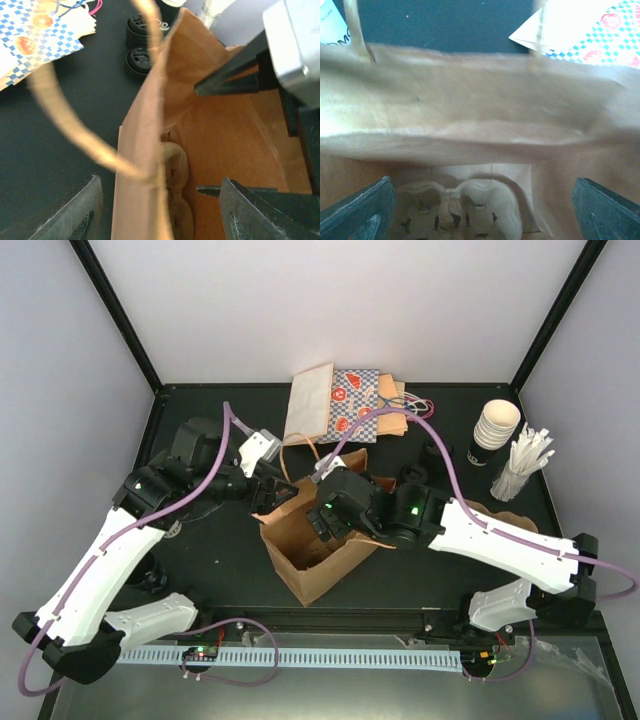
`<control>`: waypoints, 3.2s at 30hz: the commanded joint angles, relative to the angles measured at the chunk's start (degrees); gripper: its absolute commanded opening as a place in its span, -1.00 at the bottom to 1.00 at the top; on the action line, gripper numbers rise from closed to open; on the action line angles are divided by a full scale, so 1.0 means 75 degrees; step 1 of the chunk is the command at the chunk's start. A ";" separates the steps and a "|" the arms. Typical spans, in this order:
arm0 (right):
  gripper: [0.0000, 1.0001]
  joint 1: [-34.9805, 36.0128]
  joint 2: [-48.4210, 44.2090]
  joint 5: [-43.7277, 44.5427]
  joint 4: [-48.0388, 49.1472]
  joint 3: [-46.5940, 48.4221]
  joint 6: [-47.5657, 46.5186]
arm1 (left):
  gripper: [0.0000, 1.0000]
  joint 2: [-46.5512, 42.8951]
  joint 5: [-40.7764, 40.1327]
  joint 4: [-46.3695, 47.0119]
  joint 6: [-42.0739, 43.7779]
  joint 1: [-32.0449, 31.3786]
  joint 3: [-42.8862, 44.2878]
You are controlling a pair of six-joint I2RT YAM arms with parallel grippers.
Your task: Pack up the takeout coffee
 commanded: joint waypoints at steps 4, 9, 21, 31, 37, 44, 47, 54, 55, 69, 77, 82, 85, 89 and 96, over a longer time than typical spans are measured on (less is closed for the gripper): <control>0.89 -0.0178 -0.0286 0.0424 -0.0068 0.0220 0.0004 | 0.32 0.0165 -0.0553 -0.0210 0.0016 -0.0474 0.0440; 0.87 -0.0194 -0.0737 0.0503 0.0141 0.0250 -0.0087 | 0.33 0.0197 -0.1348 -0.0360 -0.0116 -0.0471 0.0477; 0.87 -0.0220 -0.1946 0.1698 0.0277 0.0077 -0.0436 | 0.17 0.0761 -0.0759 0.0019 -0.0355 -0.0488 0.0150; 0.87 -0.1299 -0.2626 0.1708 -0.0461 -0.0453 -0.0085 | -0.97 0.1430 -0.1476 -0.0864 0.0301 -0.0980 0.0889; 0.87 -0.2005 -0.2887 0.0755 -0.0538 -0.0906 0.0091 | -0.97 0.1567 -0.2066 -0.0775 0.1040 -0.1036 0.1339; 0.88 -0.2069 -0.3202 0.0410 -0.0510 -0.1192 0.0240 | -0.97 0.1813 -0.2775 -0.0752 0.2258 -0.1065 0.1914; 0.88 -0.2068 -0.3284 0.0313 -0.0461 -0.1346 0.0265 | -0.97 0.1811 -0.3022 -0.0659 0.2652 -0.1186 0.1824; 0.88 -0.2073 -0.3548 -0.0470 -0.0020 -0.2024 0.0082 | -0.97 0.1380 -0.4223 -0.0015 0.2833 -0.1887 0.0598; 0.88 -0.2068 -0.3597 -0.0625 0.0063 -0.2147 0.0028 | -0.97 0.1302 -0.4286 0.0060 0.2780 -0.1988 0.0395; 0.90 -0.2068 -0.4179 -0.2174 0.0692 -0.2814 -0.0517 | -0.97 -0.0102 -0.4733 0.1201 0.2396 -0.3213 -0.0623; 0.92 -0.2059 -0.4303 -0.3674 0.1171 -0.3421 -0.0385 | -0.96 -0.0413 -0.4996 0.1507 0.2307 -0.3662 -0.1160; 0.92 -0.2055 -0.4530 -0.3999 0.1045 -0.3976 -0.0170 | -0.96 -0.0514 -0.5368 0.1494 0.2116 -0.4003 -0.1131; 0.91 -0.2059 -0.4761 -0.4280 0.1029 -0.4223 -0.0004 | -0.96 -0.0582 -0.5714 0.1539 0.2064 -0.4131 -0.1127; 0.91 -0.2059 -0.4830 -0.4364 0.1078 -0.4438 0.0104 | -0.95 -0.0537 -0.6418 0.1662 0.2151 -0.4149 -0.1108; 0.91 -0.2045 -0.4517 -0.3986 0.1498 -0.4372 0.0114 | -0.95 -0.0590 -0.7097 0.2145 0.3026 -0.4148 -0.1101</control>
